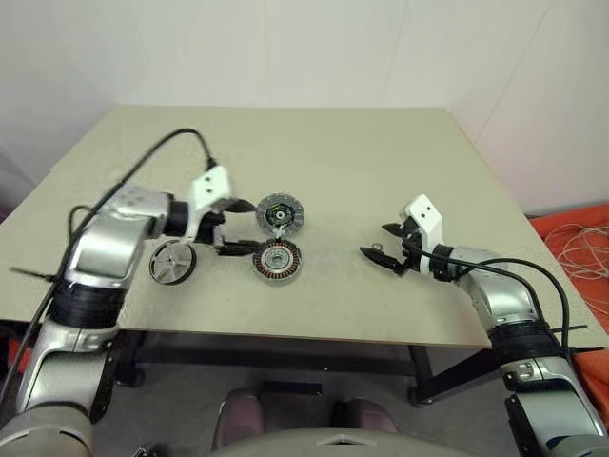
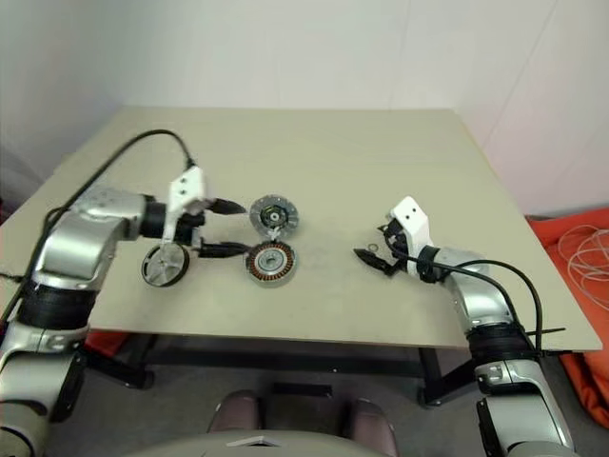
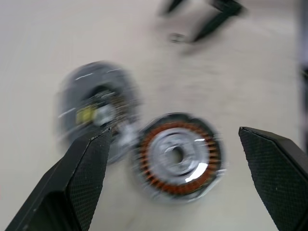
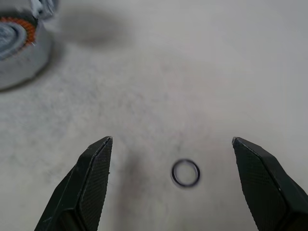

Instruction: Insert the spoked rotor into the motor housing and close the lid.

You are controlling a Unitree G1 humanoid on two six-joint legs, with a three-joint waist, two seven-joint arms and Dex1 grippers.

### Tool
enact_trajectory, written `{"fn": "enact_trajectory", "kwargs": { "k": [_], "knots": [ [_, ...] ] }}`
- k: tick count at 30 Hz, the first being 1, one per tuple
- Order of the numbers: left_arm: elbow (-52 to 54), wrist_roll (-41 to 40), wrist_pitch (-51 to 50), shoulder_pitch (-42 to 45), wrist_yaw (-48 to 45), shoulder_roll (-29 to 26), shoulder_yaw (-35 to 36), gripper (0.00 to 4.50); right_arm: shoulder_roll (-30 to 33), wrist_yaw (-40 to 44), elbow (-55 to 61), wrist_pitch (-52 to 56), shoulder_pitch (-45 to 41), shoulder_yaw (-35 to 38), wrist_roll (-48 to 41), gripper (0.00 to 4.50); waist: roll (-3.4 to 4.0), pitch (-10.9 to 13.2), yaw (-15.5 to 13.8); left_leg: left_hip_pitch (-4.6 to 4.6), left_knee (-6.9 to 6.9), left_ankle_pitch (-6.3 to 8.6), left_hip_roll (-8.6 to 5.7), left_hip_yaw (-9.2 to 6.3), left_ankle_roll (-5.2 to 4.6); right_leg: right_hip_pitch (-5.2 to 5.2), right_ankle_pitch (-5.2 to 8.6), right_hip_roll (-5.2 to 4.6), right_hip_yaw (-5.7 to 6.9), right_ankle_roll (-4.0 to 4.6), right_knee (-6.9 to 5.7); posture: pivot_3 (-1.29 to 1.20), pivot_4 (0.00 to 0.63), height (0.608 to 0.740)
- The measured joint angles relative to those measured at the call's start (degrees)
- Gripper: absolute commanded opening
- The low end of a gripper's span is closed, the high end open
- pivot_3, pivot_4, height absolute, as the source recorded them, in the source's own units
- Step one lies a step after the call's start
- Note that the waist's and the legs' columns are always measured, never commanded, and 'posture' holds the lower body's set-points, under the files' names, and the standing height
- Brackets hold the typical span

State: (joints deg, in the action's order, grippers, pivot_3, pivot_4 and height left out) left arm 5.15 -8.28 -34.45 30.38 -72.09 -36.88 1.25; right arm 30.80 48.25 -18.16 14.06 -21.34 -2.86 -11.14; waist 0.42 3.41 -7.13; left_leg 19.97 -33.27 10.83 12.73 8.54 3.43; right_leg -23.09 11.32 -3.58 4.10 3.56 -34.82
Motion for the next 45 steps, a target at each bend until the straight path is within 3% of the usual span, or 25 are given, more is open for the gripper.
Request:
{"fn": "enact_trajectory", "kwargs": {
  "k": [7,16,20,28,29,35,45],
  "knots": [
    [1.8,-8.5,-0.3,-13.0,5.2,-1.6,11.8,4.47,-1.5,-1.5,-3.9,-1.8,0.1,0.0,1.8,4.50,0.00,0.0,0.2,-0.07,0.00,0.02,0.06,0.00,-0.03,0.03,0.10,0.06,0.01,-0.18,0.00,0.00,0.000,0.740],
    [2.8,-13.3,7.0,-21.2,10.3,-0.7,17.2,4.47,-2.9,-3.3,-6.1,-1.8,-0.7,-0.1,2.5,4.50,-0.01,0.0,0.3,-0.32,-0.02,0.01,0.06,0.01,-0.02,0.19,0.15,0.07,-0.03,-0.25,0.01,0.00,0.000,0.740],
    [2.9,-14.9,8.3,-25.1,11.4,-0.7,18.4,4.50,-2.9,-3.5,-6.1,-0.8,-0.9,0.0,2.5,3.60,-0.03,0.0,0.4,-0.42,-0.01,0.01,0.11,0.01,-0.01,0.24,0.15,0.14,-0.04,-0.26,0.02,0.00,0.000,0.740],
    [3.6,-18.0,11.4,-28.6,12.6,-0.7,19.9,4.50,-3.3,-3.5,-6.1,0.6,-1.3,0.4,2.5,0.74,-0.04,0.0,0.9,-0.57,0.02,0.01,0.11,0.02,-0.01,0.30,0.15,0.18,-0.09,-0.26,0.02,0.00,0.000,0.740],
    [3.6,-18.1,11.9,-28.7,12.7,-0.7,19.9,4.50,-3.4,-3.5,-6.1,0.8,-1.4,0.4,2.4,0.65,-0.04,0.0,1.0,-0.57,0.02,0.01,0.12,0.02,-0.01,0.30,0.16,0.19,-0.09,-0.26,0.02,0.00,0.000,0.740],
    [2.2,-19.9,14.0,-28.7,13.6,-0.6,20.6,4.50,-4.0,-1.2,-3.7,3.6,-1.7,0.0,1.9,0.65,-0.04,0.0,1.6,-0.54,0.01,0.01,0.12,0.02,-0.01,0.26,0.16,0.20,-0.11,-0.26,0.02,0.00,0.000,0.740],
    [2.3,-20.7,14.5,-35.1,11.8,-1.2,18.9,4.50,-4.6,6.7,15.4,16.0,-4.5,-7.6,-1.7,0.65,-0.05,0.0,1.7,-0.64,0.15,0.01,0.13,0.04,0.00,0.26,0.17,0.26,-0.20,-0.27,0.06,0.00,0.000,0.740]
  ]
}}
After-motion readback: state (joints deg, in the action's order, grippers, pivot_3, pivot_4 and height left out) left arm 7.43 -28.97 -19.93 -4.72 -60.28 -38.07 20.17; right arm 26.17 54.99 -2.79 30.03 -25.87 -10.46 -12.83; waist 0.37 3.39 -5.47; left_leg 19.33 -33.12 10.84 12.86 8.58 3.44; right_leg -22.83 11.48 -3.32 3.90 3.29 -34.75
